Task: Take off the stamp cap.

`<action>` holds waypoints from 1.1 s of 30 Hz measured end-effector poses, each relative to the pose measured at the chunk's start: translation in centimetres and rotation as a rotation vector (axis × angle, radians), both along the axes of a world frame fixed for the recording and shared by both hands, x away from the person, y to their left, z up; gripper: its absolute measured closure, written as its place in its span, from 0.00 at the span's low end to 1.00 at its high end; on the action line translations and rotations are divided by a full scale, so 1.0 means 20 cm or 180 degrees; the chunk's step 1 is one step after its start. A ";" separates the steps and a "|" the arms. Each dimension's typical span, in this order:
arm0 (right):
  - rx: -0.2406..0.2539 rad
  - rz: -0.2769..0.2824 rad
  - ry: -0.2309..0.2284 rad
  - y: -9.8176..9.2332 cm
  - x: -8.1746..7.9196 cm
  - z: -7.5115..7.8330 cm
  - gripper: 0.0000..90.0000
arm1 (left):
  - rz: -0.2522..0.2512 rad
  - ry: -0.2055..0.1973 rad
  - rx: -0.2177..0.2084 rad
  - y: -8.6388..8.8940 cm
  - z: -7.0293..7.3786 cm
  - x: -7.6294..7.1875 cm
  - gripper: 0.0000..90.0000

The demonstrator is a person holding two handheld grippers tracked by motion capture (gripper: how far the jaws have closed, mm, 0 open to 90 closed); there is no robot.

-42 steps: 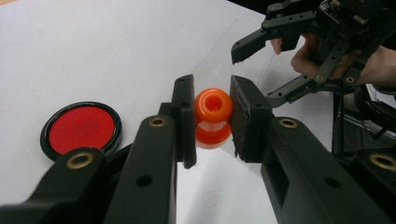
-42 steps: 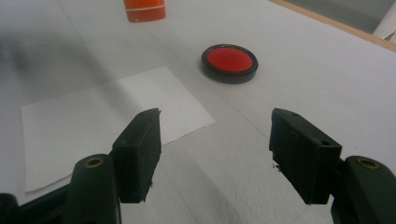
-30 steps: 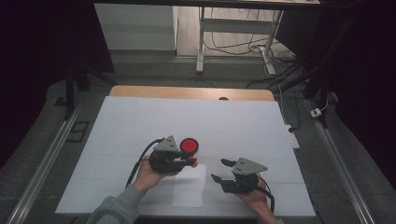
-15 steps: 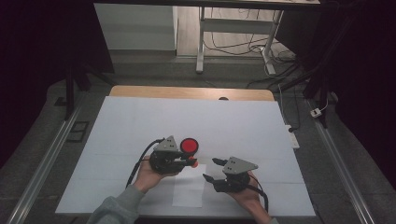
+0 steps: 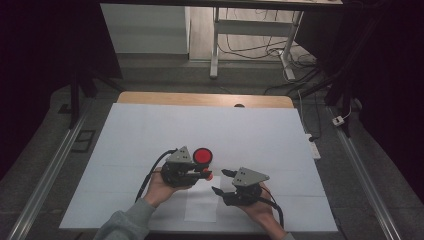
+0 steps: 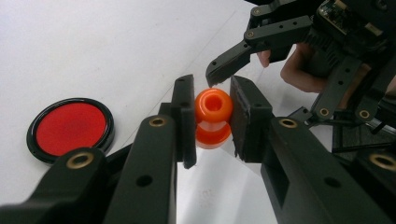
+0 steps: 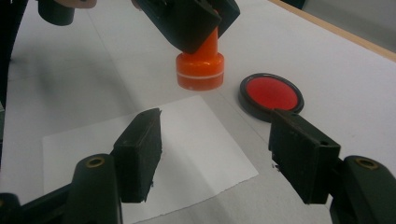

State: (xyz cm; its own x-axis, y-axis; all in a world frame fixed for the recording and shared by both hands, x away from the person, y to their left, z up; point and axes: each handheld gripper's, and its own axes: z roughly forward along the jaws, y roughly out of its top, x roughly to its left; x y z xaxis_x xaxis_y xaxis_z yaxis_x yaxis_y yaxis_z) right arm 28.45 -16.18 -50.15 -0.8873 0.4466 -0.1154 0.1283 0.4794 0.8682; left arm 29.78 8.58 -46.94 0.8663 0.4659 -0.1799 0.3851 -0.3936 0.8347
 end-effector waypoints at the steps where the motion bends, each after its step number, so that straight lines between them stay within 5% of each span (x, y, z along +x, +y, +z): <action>1: 0.0009 0.0005 0.0013 0.01 0.00 0.00 0.38 | -0.0002 -0.0005 -0.0002 0.00 0.00 0.00 0.81; 21: -0.0091 0.0035 -0.0002 0.11 0.00 -0.02 0.41 | 0.0005 0.0007 0.0020 -0.01 -0.01 0.00 0.81; 33: -0.0110 -0.0007 -0.0001 0.14 0.01 -0.02 0.52 | -0.0011 0.0001 0.0005 -0.01 -0.01 -0.01 0.81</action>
